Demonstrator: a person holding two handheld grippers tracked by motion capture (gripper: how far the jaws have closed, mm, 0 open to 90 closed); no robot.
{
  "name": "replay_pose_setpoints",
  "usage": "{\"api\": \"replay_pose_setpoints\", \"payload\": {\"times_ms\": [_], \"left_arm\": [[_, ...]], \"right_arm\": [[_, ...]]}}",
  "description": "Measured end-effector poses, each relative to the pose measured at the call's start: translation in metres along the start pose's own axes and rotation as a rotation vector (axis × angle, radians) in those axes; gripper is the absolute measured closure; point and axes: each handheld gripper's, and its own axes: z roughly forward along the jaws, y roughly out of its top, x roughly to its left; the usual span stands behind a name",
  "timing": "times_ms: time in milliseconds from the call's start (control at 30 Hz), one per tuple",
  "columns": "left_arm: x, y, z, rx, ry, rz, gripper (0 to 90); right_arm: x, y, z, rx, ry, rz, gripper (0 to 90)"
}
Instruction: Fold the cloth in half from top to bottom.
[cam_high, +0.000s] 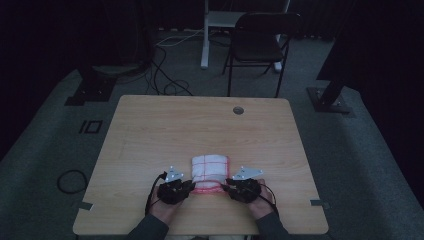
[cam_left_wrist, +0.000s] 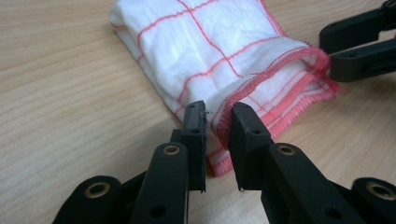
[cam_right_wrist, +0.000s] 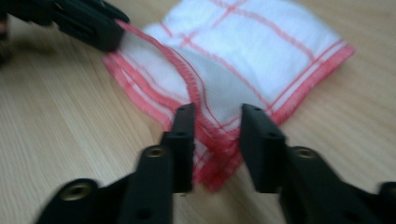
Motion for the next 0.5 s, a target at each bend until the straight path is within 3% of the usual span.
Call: {"api": "replay_pose_setpoints", "payload": {"times_ms": [133,367,500], "left_arm": [[0.001,-0.004,0.000,0.011,0.001,0.008,78.9],[0.006,-0.015,-0.005,0.022,0.012,-0.017,74.9],[0.009,-0.016,-0.010,0.003,0.025,-0.026,73.2]], "right_arm": [[-0.001,-0.003,0.001,0.033,-0.003,0.005,88.2],[-0.006,-0.009,-0.003,0.062,-0.022,0.025,90.0],[-0.008,-0.012,-0.009,0.044,-0.037,0.041,90.0]]}}
